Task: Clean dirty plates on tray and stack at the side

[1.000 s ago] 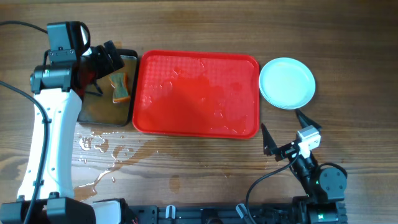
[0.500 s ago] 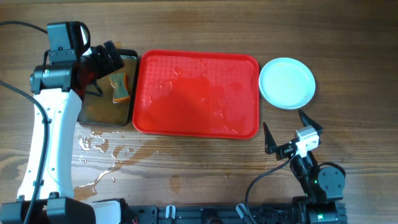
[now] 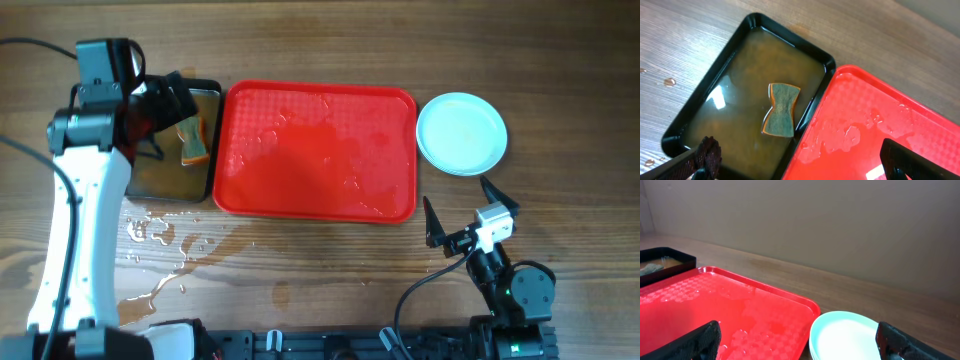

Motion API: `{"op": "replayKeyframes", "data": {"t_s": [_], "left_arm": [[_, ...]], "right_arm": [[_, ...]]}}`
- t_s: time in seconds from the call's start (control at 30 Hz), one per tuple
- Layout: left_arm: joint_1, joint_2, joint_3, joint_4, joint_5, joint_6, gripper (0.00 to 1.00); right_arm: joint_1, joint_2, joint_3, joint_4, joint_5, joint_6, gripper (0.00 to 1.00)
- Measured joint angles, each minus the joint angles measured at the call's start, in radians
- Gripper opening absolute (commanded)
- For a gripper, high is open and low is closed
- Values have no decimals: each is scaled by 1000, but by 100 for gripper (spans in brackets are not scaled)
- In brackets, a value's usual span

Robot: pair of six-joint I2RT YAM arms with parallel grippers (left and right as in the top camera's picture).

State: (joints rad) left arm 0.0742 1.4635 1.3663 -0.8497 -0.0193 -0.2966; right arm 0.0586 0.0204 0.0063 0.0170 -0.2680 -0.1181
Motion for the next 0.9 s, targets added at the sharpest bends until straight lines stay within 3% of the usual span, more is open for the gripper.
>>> {"op": "replayKeyframes", "data": {"t_s": [0.23, 0.53, 0.73, 0.9], "left_arm": [[0, -380, -253, 236, -10, 21, 100], [0, -1034, -896, 597, 51, 109, 100], [0, -1220, -1132, 701, 70, 113, 100], [-10, -1347, -1218, 705, 70, 148, 100]], "right_arm": [[0, 4, 0, -1, 0, 0, 99], [0, 8, 0, -1, 4, 0, 100], [0, 8, 0, 0, 4, 0, 100], [0, 8, 0, -1, 4, 0, 100]]}}
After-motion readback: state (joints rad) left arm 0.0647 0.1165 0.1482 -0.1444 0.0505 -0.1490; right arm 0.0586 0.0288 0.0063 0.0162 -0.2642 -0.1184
